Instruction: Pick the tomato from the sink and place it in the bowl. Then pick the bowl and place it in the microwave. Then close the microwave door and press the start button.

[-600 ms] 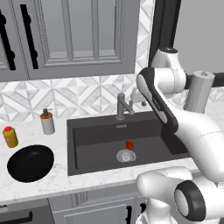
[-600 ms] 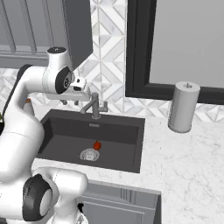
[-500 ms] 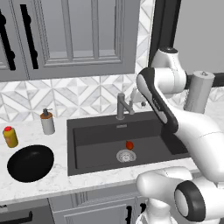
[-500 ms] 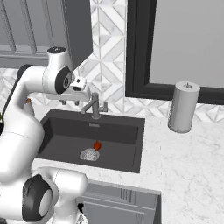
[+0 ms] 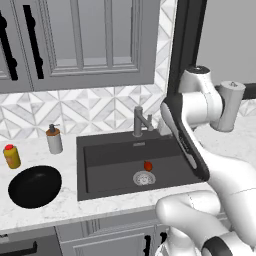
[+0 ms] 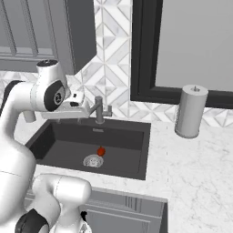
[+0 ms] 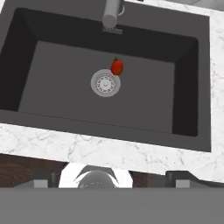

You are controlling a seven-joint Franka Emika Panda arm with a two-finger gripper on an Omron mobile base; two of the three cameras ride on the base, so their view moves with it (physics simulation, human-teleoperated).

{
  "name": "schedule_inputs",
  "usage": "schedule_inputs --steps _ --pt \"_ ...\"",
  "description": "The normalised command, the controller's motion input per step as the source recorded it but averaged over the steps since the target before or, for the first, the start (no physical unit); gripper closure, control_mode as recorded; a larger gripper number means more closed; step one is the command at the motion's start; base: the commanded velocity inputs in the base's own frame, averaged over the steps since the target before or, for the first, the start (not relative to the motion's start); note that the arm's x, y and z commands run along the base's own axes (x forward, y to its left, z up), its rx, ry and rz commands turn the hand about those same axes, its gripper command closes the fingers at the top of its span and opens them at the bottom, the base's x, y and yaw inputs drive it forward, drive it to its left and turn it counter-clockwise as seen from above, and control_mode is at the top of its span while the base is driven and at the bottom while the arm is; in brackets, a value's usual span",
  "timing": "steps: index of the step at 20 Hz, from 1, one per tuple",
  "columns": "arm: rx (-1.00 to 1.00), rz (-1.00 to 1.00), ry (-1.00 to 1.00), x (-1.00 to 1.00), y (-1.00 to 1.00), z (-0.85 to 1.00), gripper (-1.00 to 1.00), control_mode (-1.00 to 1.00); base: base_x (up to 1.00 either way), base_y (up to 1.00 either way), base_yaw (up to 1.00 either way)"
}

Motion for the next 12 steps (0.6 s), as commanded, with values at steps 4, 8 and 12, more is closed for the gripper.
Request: schedule_inputs --steps 4,8,12 --pt "0.0 0.4 0.0 -0.11 -0.68 -0.01 -1.0 -1.0 0.0 0.0 0.0" --pt "0.1 0.66 0.0 0.09 -0.62 -0.04 -1.0 -1.0 0.0 0.0 0.0" --pt "0.05 0.55 0.09 0.49 -0.35 -0.23 -1.0 -1.0 0.0 0.0 0.0"
